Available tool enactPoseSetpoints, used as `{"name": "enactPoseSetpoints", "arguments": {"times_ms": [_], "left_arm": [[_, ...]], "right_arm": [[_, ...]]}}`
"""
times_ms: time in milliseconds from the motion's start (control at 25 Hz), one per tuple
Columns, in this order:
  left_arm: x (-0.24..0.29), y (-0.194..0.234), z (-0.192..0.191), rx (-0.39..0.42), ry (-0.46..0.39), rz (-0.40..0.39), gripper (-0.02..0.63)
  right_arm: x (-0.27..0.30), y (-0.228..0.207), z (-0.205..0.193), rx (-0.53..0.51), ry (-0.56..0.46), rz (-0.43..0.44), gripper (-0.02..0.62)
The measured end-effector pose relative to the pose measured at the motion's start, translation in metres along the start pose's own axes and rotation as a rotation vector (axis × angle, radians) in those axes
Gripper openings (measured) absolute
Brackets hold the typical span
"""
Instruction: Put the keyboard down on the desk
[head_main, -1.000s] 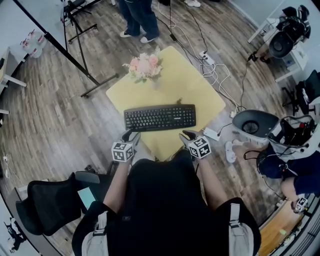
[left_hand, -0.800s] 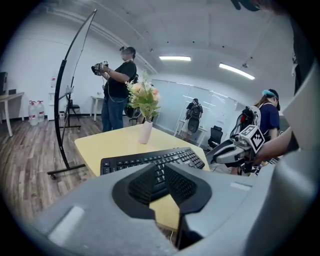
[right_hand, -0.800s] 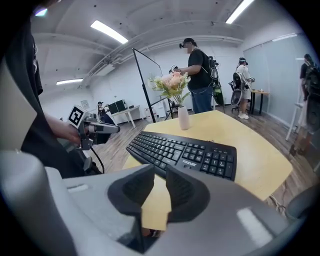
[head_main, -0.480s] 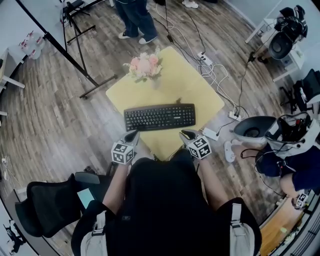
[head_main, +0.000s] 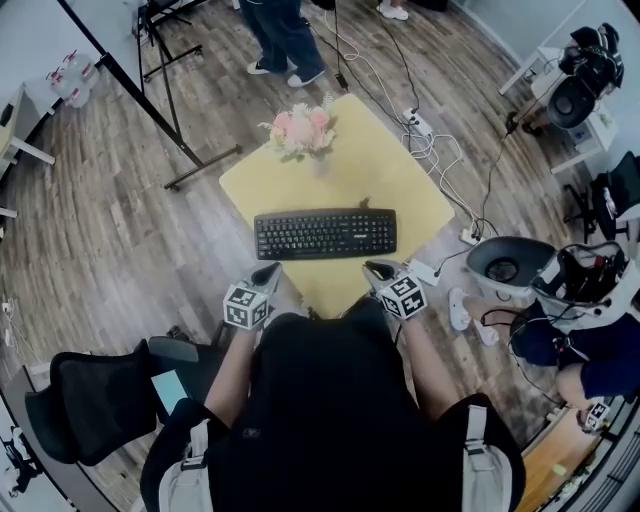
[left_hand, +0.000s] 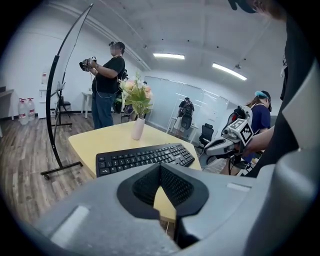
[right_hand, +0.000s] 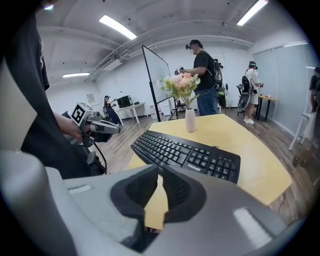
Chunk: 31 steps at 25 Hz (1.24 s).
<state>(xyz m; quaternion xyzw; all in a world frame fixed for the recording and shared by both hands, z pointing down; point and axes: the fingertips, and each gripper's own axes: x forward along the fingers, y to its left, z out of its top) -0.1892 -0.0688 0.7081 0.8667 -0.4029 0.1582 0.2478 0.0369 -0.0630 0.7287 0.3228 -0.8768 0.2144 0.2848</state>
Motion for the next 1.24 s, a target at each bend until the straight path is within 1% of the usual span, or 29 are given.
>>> {"name": "enactPoseSetpoints", "arguments": {"times_ms": [80,360,840,1240], "left_arm": [[-0.001,0.000,-0.001,0.000,0.005,0.000,0.011],[-0.002,0.006,-0.005,-0.015,0.019,0.014,0.011],[0.014,0.003,-0.008,-0.030,0.032,0.010,0.011],[0.028,-0.008,-0.005,-0.032,0.040,0.005,0.011]], "right_arm": [[0.003,0.001,0.002,-0.007,0.003,0.009,0.025],[0.008,0.001,0.006,-0.014,0.013,0.015,0.021],[0.003,-0.013,-0.006,0.017,0.024,-0.001,0.021],[-0.006,-0.029,-0.013,0.061,0.009,-0.010,0.021]]}}
